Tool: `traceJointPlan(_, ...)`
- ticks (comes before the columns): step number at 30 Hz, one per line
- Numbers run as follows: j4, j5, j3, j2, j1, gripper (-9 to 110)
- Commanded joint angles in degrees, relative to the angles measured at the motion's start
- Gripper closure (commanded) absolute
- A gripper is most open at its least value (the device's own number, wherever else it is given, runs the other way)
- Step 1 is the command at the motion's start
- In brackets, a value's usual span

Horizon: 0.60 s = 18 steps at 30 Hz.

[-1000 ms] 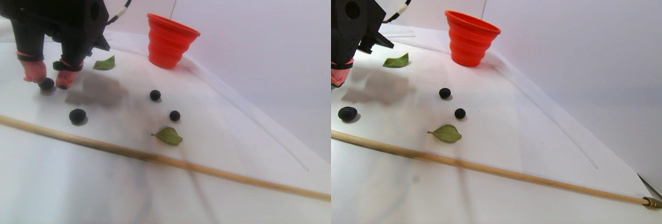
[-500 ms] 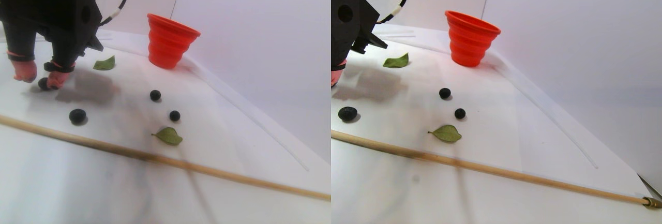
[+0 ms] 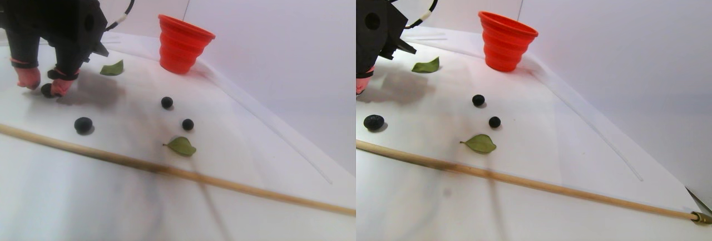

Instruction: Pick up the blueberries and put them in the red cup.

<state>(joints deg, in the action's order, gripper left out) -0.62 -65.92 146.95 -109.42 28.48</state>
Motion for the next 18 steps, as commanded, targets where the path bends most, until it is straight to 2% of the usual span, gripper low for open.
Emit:
traceJointPlan(1, 0.53, 0.0, -0.97, -0.44, -0.18, 85)
traceJointPlan(18, 1.85, 0.26, -1.49, 0.53, -0.35, 87)
